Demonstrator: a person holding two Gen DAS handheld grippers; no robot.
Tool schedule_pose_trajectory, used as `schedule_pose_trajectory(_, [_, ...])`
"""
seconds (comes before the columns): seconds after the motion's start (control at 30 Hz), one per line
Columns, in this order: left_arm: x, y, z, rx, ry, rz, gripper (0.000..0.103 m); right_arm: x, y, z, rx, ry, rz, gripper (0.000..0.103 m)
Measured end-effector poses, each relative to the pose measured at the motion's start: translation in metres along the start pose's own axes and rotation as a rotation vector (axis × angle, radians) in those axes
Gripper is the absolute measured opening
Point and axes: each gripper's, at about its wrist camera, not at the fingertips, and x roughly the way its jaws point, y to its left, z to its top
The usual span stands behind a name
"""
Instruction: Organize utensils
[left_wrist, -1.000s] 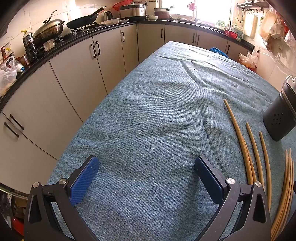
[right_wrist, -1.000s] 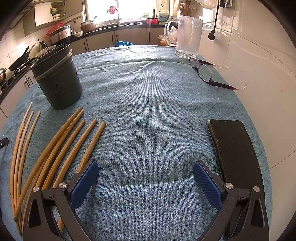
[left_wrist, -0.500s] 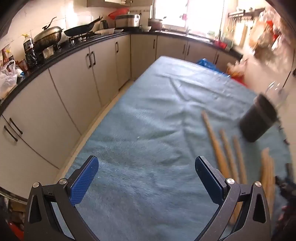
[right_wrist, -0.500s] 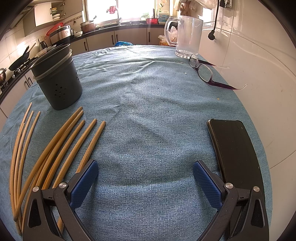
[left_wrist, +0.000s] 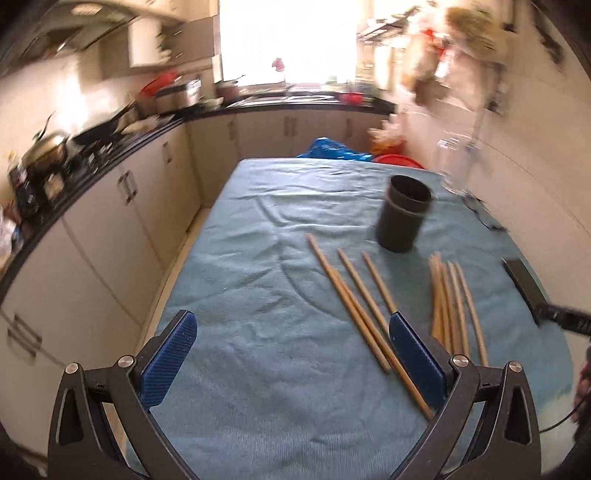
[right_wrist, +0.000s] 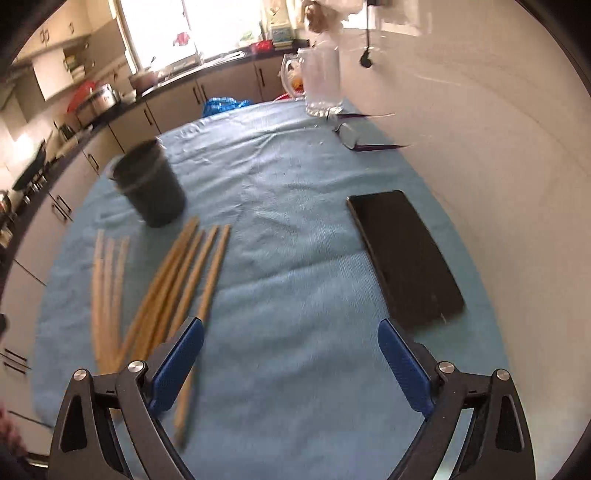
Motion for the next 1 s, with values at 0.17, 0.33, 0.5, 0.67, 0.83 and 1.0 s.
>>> schedule_pose_trajectory(0.17, [-0.005,-0.016,0.002,0.091,0.014,-0.061,0.103,-0.040,0.024,-0.021,0.011,-0.018,0.055,0.096])
schedule_pose_trajectory(0.33, [0.007,-0.019,-0.004,0.126,0.074,-0.066,0.103,-0.038,0.042,-0.025,-0.056,0.000,0.082,0.094])
schedule_pose_trajectory(0.5, [0.016,-0.016,-0.008,0.128,0.113,-0.061,0.103,-0.039,0.056,-0.031,-0.099,0.014,0.077,0.094])
schedule_pose_trajectory(0.67, [0.020,-0.010,-0.011,0.129,0.136,-0.051,0.103,-0.039,0.062,-0.031,-0.107,0.031,0.079,0.094])
schedule_pose_trajectory(0.83, [0.021,-0.004,-0.010,0.120,0.142,-0.037,0.103,-0.040,0.069,-0.032,-0.124,0.028,0.084,0.094])
schedule_pose_trajectory(1.0, [0.021,-0.003,-0.010,0.118,0.143,-0.028,0.103,-0.040,0.073,-0.030,-0.134,0.030,0.090,0.094])
